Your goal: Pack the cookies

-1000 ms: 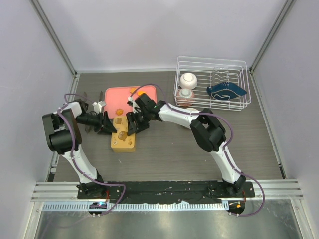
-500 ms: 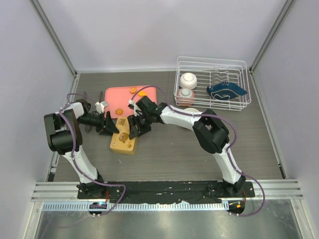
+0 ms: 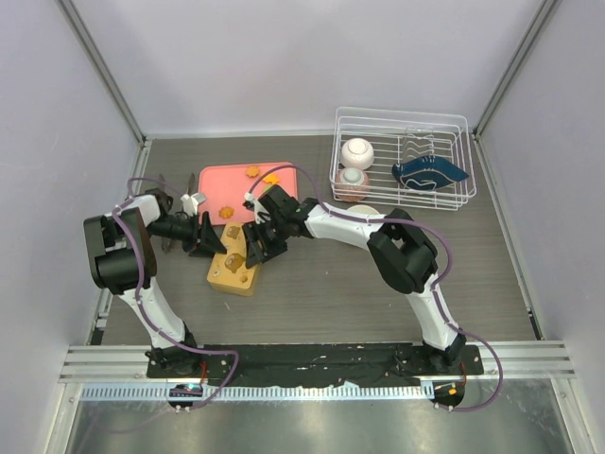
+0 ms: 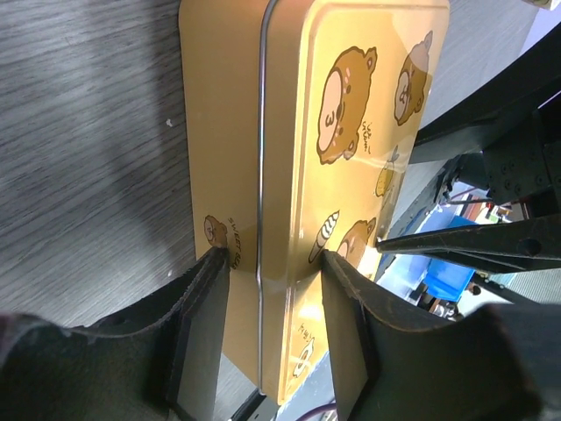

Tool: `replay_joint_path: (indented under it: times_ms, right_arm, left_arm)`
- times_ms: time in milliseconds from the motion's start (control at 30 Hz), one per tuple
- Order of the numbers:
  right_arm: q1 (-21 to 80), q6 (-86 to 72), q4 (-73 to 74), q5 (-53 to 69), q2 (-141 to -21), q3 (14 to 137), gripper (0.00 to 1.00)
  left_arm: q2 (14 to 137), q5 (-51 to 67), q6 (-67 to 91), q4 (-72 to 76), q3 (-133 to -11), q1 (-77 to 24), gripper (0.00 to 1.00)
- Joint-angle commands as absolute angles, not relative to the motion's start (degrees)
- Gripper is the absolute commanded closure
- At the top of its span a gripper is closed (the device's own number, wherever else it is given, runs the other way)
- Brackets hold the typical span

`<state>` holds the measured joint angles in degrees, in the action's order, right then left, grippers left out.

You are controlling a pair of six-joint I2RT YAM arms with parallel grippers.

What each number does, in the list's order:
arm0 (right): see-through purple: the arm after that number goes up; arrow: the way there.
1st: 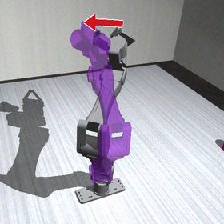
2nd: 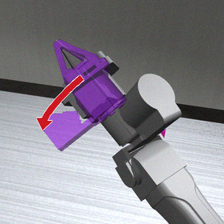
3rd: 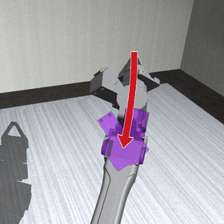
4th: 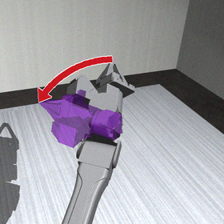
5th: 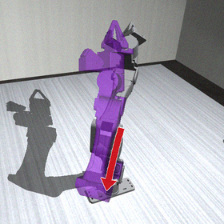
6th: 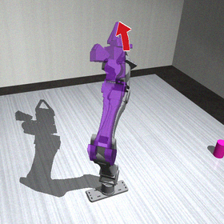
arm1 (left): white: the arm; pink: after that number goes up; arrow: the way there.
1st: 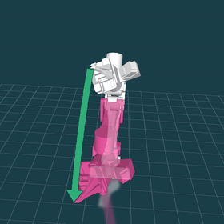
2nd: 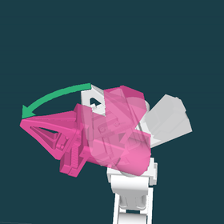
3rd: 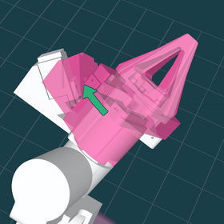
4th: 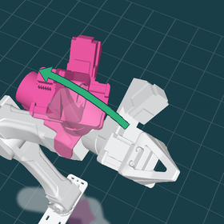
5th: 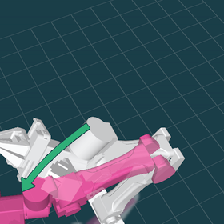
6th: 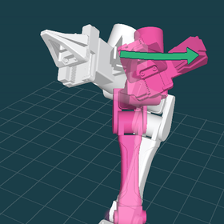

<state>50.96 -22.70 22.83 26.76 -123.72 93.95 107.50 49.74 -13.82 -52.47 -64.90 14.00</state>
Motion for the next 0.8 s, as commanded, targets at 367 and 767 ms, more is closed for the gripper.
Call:
replay_joint_path:
  times_ms: [367,767]
  right_arm:
    - [52.12,-22.76,18.02,29.53,-119.62,94.75,0.41]
    - [52.12,-21.62,18.46,28.48,-118.92,94.66,0.41]
  left_arm:
    - [113.47,50.54,-11.34,-45.09,-65.21,13.36,0.79]
    - [115.05,48.08,-2.03,-37.71,-63.37,13.36,1.00]
